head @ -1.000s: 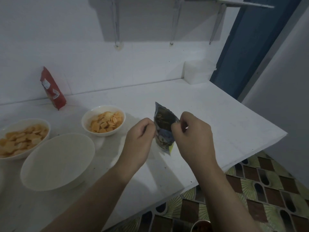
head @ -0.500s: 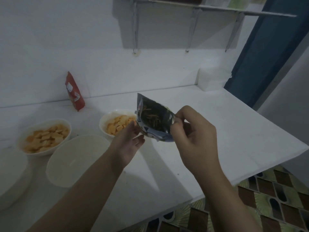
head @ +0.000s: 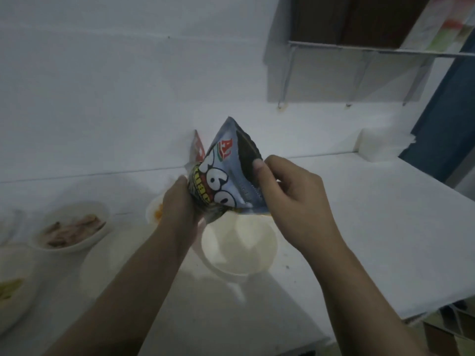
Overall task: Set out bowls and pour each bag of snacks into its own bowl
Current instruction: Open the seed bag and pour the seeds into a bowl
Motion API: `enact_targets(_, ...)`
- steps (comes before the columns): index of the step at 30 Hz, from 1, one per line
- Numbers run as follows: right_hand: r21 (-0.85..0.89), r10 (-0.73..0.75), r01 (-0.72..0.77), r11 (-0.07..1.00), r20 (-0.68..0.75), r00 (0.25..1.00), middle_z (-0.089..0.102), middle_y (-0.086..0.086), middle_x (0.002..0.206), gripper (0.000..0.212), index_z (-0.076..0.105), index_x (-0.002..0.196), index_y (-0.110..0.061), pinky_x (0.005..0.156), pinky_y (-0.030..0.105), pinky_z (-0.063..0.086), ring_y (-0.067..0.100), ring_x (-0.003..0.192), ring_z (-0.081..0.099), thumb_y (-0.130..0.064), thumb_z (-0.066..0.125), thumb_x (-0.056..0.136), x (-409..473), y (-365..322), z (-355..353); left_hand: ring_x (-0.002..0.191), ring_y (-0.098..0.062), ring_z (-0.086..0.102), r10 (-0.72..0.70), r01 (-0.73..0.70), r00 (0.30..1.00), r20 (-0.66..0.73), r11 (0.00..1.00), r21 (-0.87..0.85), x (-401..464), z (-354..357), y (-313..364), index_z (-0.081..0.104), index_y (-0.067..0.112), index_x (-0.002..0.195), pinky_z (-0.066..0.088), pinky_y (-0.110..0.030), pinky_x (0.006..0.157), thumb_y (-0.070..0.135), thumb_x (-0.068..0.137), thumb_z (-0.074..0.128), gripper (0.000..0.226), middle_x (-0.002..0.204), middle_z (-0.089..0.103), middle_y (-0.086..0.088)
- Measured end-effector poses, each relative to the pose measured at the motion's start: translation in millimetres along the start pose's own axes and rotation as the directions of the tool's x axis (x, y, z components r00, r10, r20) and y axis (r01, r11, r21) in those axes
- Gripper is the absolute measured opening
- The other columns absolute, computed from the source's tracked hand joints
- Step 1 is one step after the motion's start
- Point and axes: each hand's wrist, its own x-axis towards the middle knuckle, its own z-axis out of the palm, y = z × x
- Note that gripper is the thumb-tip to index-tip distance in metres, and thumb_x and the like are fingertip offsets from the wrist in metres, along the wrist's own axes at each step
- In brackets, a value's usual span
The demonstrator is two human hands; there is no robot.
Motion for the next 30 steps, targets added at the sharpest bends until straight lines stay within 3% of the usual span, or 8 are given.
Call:
enact_targets(3, -0.022, -0.004, 0.003, 1.0, -0.053, 0.999, 0.034, -0.004, 0.05, 0.046, 0.038, 0.061, -0.007, 0.046, 0.021, 0.024, 0.008, 0.049, 0.033, -0.025, 0.048, 0.102, -4.3, -23.1, 40.6, 0.068, -0.013, 0.056, 0.038, -0.035, 0.998, -0.04, 0.997, 0.072, 8.4, -43.8, 22.4, 0.053, 0.019, 0.08, 0.045, -0.027, 0.06, 0.024, 0.102, 0.041, 0.026, 0.078, 0.056, 0.0)
enact_targets(6, -0.069, 0.03, -0.037, 0.997, -0.098, 0.995, 0.033, -0.004, 0.047, 0.047, 0.034, 0.056, -0.014, 0.044, 0.019, 0.024, 0.01, 0.048, 0.035, -0.02, 0.047, 0.101, -9.5, -40.7, 77.9, 0.08, -0.026, 0.062, 0.058, -0.045, 0.992, -0.109, 0.991, 0.124, 19.1, -84.8, 46.0, 0.058, 0.015, 0.081, 0.048, -0.03, 0.061, 0.022, 0.101, 0.039, 0.029, 0.08, 0.06, -0.008)
enact_targets(10, -0.065, 0.066, -0.072, 0.995, -0.101, 0.993, 0.033, -0.006, 0.046, 0.047, 0.034, 0.056, -0.017, 0.044, 0.017, 0.026, 0.008, 0.047, 0.037, -0.019, 0.046, 0.101, -20.3, -59.8, 125.3, 0.093, -0.036, 0.067, 0.037, -0.018, 0.987, -0.158, 0.993, 0.12, 30.4, -132.7, 74.8, 0.067, 0.011, 0.093, 0.058, -0.052, 0.078, 0.039, 0.094, 0.044, 0.035, 0.097, 0.069, -0.017)
enact_targets(14, -0.082, 0.147, -0.146, 0.986, 0.013, 0.989, 0.059, -0.01, 0.065, 0.026, 0.056, 0.076, -0.017, 0.048, 0.014, 0.042, 0.005, 0.06, 0.057, -0.021, 0.049, 0.1, -25.7, -65.7, 156.4, 0.099, -0.038, 0.066, 0.164, -0.119, 0.968, -0.191, 0.967, 0.227, 36.8, -179.3, 86.7, 0.064, 0.012, 0.1, 0.055, -0.058, 0.084, 0.05, 0.083, 0.046, 0.046, 0.105, 0.066, -0.019)
enact_targets(16, -0.005, 0.246, -0.247, 0.969, 0.109, 0.963, 0.069, -0.01, 0.087, 0.01, 0.061, 0.102, -0.023, 0.066, 0.028, 0.059, 0.004, 0.072, 0.067, -0.023, 0.051, 0.099, -27.2, -65.2, 167.7, 0.101, -0.035, 0.062, 0.23, -0.157, 0.951, -0.208, 0.936, 0.316, 32.6, -194.6, 92.4, 0.058, 0.006, 0.111, 0.054, -0.051, 0.088, 0.048, 0.09, 0.04, 0.05, 0.108, 0.063, -0.019)
enact_targets(18, 0.093, 0.309, -0.334, 0.938, 0.212, 0.927, 0.071, -0.01, 0.101, 0.02, 0.058, 0.117, -0.034, 0.077, 0.041, 0.061, 0.009, 0.085, 0.071, -0.029, 0.051, 0.099, -26.9, -63.2, 179.5, 0.096, -0.027, 0.059, 0.301, -0.196, 0.924, -0.234, 0.901, 0.386, 28.6, -205.2, 96.7, 0.052, 0.005, 0.111, 0.053, -0.038, 0.078, 0.036, 0.101, 0.033, 0.038, 0.096, 0.057, -0.009)
enact_targets(22, 0.151, 0.32, -0.361, 0.92, 0.24, 0.916, 0.072, -0.011, 0.108, 0.023, 0.056, 0.122, -0.042, 0.092, 0.043, 0.056, 0.008, 0.1, 0.068, -0.038, 0.046, 0.101, -19.6, -61.0, 201.4, 0.095, -0.029, 0.062, 0.374, -0.228, 0.888, -0.269, 0.864, 0.449, 30.6, -224.0, 89.6, 0.046, 0.013, 0.099, 0.054, -0.055, 0.085, 0.039, 0.101, 0.03, 0.031, 0.085, 0.053, -0.002)
enact_targets(30, -0.053, 0.323, -0.321, 0.946, 0.037, 0.946, 0.073, -0.007, 0.092, 0.018, 0.065, 0.106, -0.027, 0.064, 0.016, 0.044, 0.0, 0.079, 0.062, -0.033, 0.049, 0.101, -8.8, -56.8, 229.3, 0.063, -0.01, 0.039, 0.516, -0.318, 0.836, -0.186, 0.732, 0.602, 32.2, -241.2, 83.5, 0.04, 0.008, 0.09, 0.032, -0.032, 0.06, 0.029, 0.106, 0.027, 0.03, 0.073, 0.041, 0.002)
